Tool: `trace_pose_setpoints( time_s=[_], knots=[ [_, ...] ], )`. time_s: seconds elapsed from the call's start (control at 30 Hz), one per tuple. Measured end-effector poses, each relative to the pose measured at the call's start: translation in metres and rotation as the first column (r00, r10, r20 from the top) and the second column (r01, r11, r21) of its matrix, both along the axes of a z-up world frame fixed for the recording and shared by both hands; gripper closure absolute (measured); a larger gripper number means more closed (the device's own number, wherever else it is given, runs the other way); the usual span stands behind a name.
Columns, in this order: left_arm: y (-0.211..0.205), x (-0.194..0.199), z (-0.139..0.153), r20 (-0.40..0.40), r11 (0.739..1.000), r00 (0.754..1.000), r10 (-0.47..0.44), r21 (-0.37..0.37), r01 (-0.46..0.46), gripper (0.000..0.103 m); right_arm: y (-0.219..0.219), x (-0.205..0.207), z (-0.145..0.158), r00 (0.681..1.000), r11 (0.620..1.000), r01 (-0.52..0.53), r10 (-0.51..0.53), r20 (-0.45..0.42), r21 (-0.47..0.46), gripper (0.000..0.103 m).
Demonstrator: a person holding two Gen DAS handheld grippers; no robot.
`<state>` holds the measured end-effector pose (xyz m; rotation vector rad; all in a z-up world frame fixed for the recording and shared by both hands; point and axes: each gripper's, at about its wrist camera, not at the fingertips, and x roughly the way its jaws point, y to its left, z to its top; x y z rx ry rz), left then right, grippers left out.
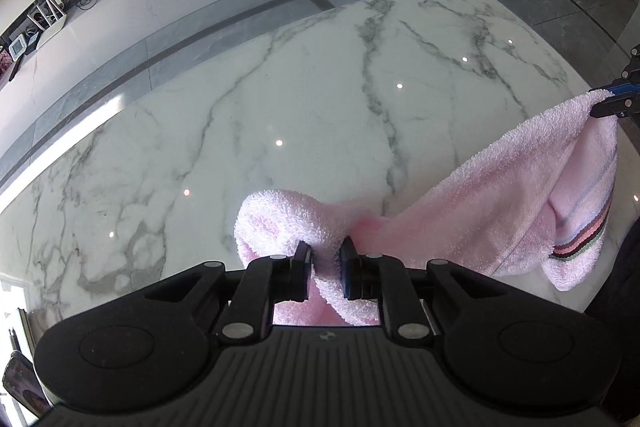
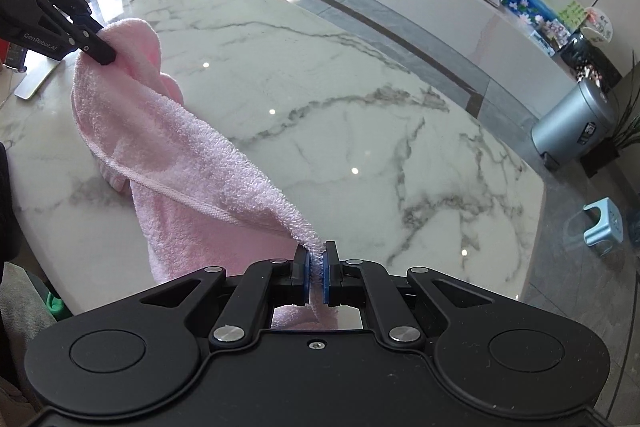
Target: Fold towel
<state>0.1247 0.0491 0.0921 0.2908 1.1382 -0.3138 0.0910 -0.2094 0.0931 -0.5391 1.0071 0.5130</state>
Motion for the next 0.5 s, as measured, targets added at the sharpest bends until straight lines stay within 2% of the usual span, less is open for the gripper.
trace_pose_setpoints(
  time_s=[0.07, 0.1, 0.13, 0.2, 0.23, 0.33, 0.43, 0.5],
  knots=[
    [0.002, 0.009, -0.007, -0.002, 1.000, 1.000, 0.014, -0.003, -0.014, 0.073, -0.001, 0.011, -0.008, 1.000, 1.000, 0.020, -0.020, -0.004, -0.003, 0.096],
    [0.003, 0.013, -0.010, -0.003, 1.000, 1.000, 0.023, -0.003, -0.023, 0.070, -0.002, 0.016, -0.012, 1.000, 1.000, 0.030, -0.030, -0.005, -0.005, 0.088],
    [0.003, 0.017, -0.013, -0.006, 1.000, 1.000, 0.030, -0.004, -0.030, 0.064, -0.002, 0.020, -0.015, 0.999, 0.999, 0.038, -0.038, -0.006, -0.008, 0.086],
    [0.006, 0.023, -0.017, 0.000, 0.999, 0.999, 0.046, -0.008, -0.046, 0.056, -0.004, 0.026, -0.019, 0.999, 0.998, 0.051, -0.051, -0.002, -0.019, 0.065],
    [0.007, 0.026, -0.018, 0.002, 0.999, 0.999, 0.054, -0.008, -0.054, 0.052, -0.004, 0.029, -0.022, 0.998, 0.998, 0.058, -0.058, 0.001, -0.026, 0.062],
    [0.013, 0.030, -0.019, 0.014, 0.997, 0.997, 0.074, -0.028, -0.073, 0.048, -0.008, 0.036, -0.025, 0.997, 0.996, 0.081, -0.080, 0.016, -0.036, 0.060],
    [0.019, 0.031, -0.014, 0.047, 0.994, 0.994, 0.095, -0.050, -0.092, 0.037, -0.011, 0.035, -0.022, 0.996, 0.995, 0.093, -0.092, 0.020, -0.028, 0.060],
    [0.020, 0.030, -0.008, 0.073, 0.993, 0.992, 0.101, -0.068, -0.096, 0.036, -0.009, 0.031, -0.020, 0.997, 0.997, 0.079, -0.078, 0.009, -0.016, 0.060]
  ],
)
